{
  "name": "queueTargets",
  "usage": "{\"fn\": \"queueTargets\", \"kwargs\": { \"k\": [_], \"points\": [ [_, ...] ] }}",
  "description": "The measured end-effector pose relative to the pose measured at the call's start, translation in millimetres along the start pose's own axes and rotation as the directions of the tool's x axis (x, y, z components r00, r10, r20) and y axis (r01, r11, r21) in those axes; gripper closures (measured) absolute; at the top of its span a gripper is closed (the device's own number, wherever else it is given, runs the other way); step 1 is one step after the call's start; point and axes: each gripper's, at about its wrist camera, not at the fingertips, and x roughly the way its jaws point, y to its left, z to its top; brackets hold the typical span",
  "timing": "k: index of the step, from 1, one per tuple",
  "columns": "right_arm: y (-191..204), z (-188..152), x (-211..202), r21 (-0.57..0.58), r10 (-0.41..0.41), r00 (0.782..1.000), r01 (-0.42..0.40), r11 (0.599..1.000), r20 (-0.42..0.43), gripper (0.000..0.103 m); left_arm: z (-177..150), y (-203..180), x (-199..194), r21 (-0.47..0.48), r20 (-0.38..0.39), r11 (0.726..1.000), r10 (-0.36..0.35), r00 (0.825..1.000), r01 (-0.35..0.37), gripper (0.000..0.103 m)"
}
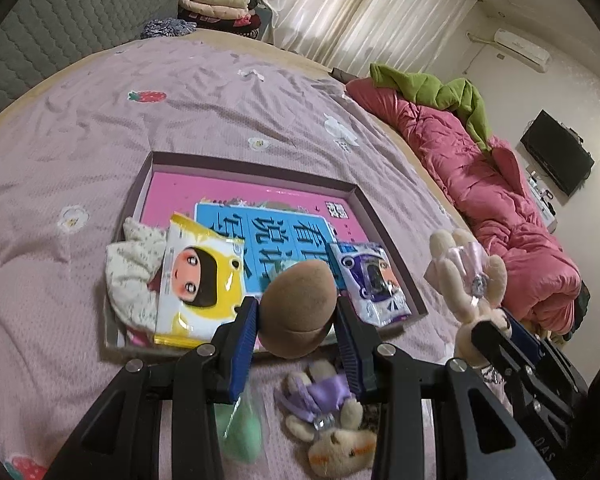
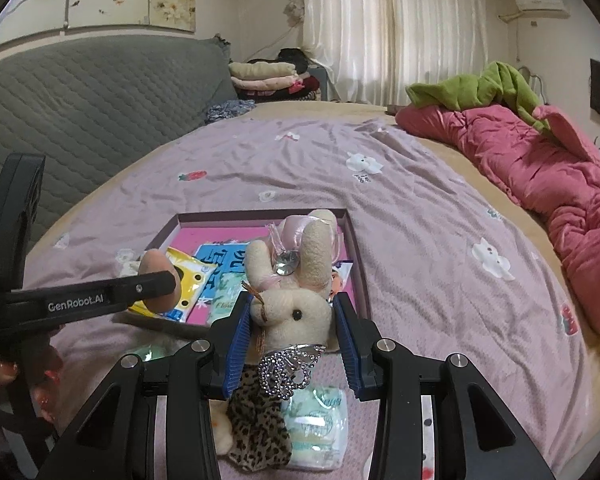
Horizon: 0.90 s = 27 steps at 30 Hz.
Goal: Organize soft objects
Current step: 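Carry the sponge with the left tool while the right carries the bunny toward the box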
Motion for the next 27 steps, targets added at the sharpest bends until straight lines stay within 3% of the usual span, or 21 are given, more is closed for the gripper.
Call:
{"fn": "queueTargets", "kwargs": {
  "k": [27],
  "points": [
    [16.3, 36.6, 42.6, -0.029, -0.027, 0.999, 0.028, 0.999, 0.034, 0.061, 17.3, 27.3, 35.5, -0.04, -0.016, 0.999, -0.021, 1.0, 0.02, 0.064]
  ]
}}
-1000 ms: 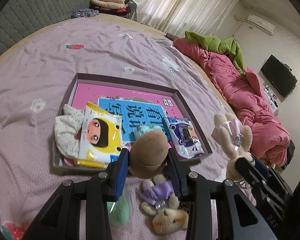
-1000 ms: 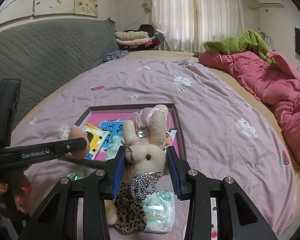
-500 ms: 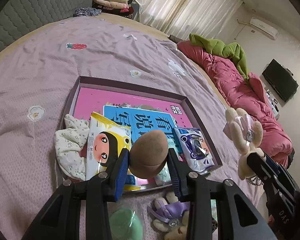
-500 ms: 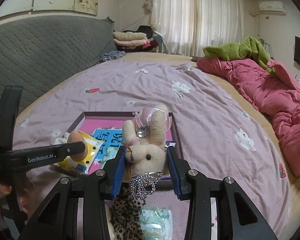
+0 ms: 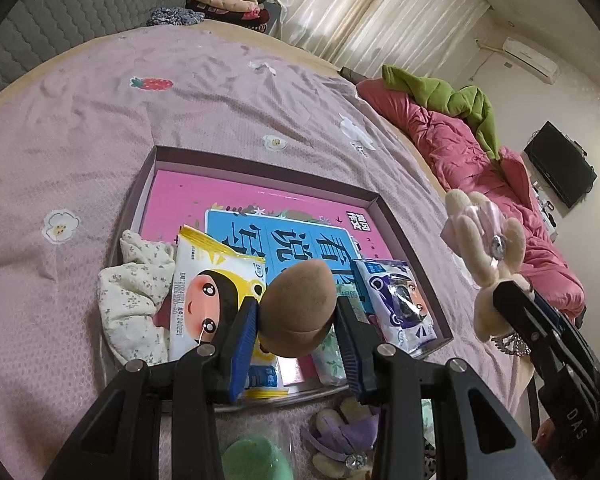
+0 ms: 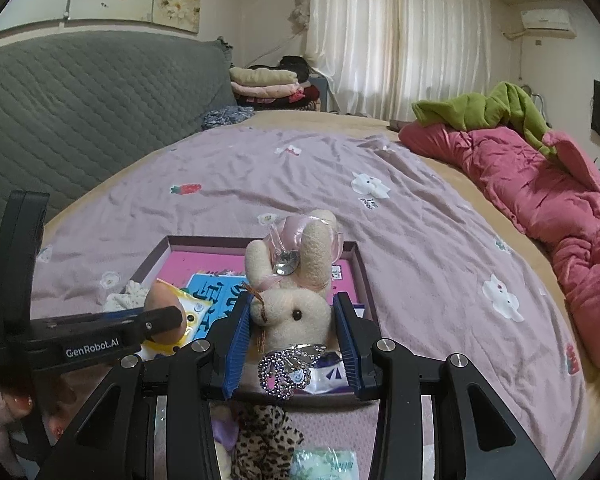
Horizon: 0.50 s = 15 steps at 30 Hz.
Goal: Organize soft objects
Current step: 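Carry the sponge with the left tool while the right carries the bunny toward the box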
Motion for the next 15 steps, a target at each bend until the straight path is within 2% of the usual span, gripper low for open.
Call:
{"fn": "queueTargets", "kwargs": {
  "k": [15],
  "points": [
    [-14.2, -2.6, 16.2, 0.042, -0.01, 1.0, 0.011, 0.999, -0.025, 0.061, -7.6, -3.4, 28.2, 0.026, -0.048, 1.0, -0.015, 0.999, 0.017, 0.064]
  ]
}}
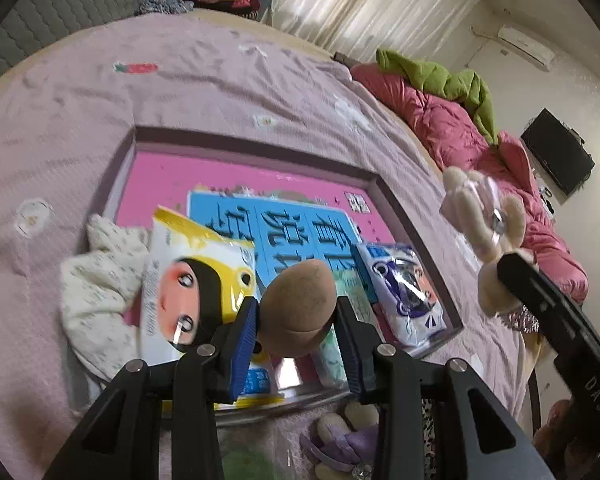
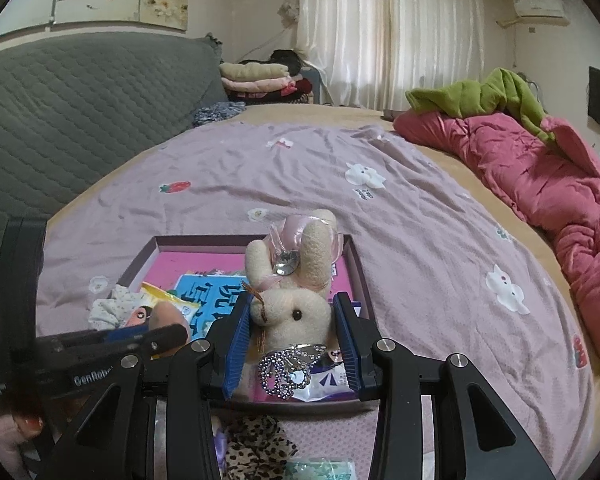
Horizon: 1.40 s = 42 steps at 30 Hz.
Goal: Organize soft objects
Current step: 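Carry the sponge with the left tool while the right carries the bunny toward the box, then lower the bunny into the box and open the right tool while the left holds the sponge above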
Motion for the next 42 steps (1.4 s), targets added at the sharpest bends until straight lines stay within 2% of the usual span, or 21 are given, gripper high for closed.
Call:
{"fn": "queueTargets", "kwargs": {
  "k": [16, 23, 28, 42],
  "points": [
    [7.3, -10.7, 18.3, -0.018, 0.004, 0.999, -0.005, 1.0, -0.049, 0.061, -1.2, 1.9, 3.8, 0.007, -0.029, 0.999, 0.038, 0.999, -0.038, 0.064],
    [18.7, -18.0, 31.7, -0.036, 0.035, 0.995, -0.038, 0.999, -0.089, 0.061, -4.1, -1.9, 4.5, 0.042, -0.034, 0.998, 0.057, 0.998, -0.056, 0.064],
    [29.2, -23.0, 41.4, -0.071, 0.041, 0.992, -0.05, 0.996, -0.121, 0.061, -3.8, -1.3, 4.5, 0.042, -0.036, 0.998, 0.055, 0.998, -0.053, 0.064],
    [27.5, -30.9, 57.4, -0.056, 0.038, 0.984, -0.048, 0.997, -0.172, 0.061, -3.4, -0.7, 5.0, 0.034, -0.036, 0.998, 0.047, 0.998, -0.046, 0.064]
  ]
}}
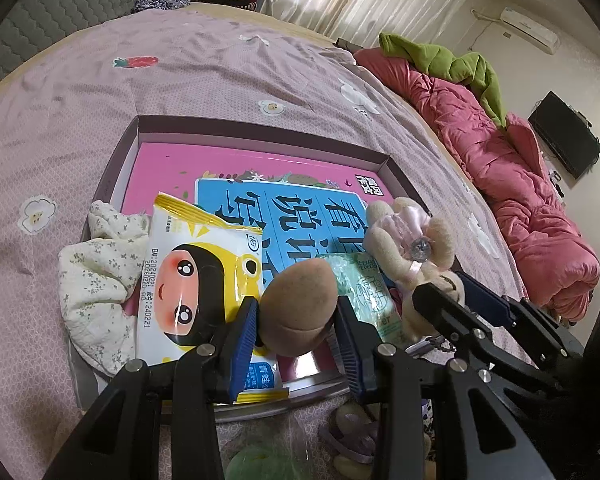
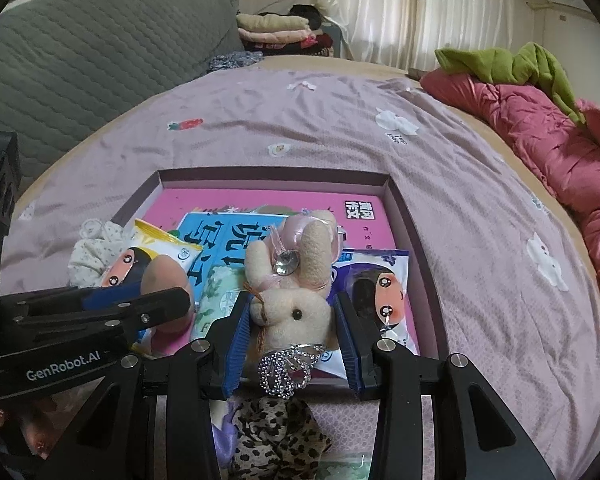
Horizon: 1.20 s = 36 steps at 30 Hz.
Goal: Organize soft objects
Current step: 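Lower the bunny into the box and open the right tool while the left holds the sponge above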
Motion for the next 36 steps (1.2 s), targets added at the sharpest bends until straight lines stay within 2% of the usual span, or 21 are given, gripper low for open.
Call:
{"fn": "queueTargets", "kwargs": {
  "k": [11, 36],
  "points": [
    [-9.2, -5.5, 6.1, 0.0, -0.051, 0.998, 0.051, 0.999, -0.021, 0.061, 0.0, 0.4, 0.1, 0.0, -0.001, 1.0, -0.001, 1.0, 0.001, 0.064],
    [-8.3, -8.5, 3.7, -0.007, -0.054, 0.998, 0.054, 0.999, -0.019, 0.058, -1.3, 0.1, 0.3, 0.007, -0.001, 1.0, 0.002, 1.0, -0.002, 0.064]
  ]
}}
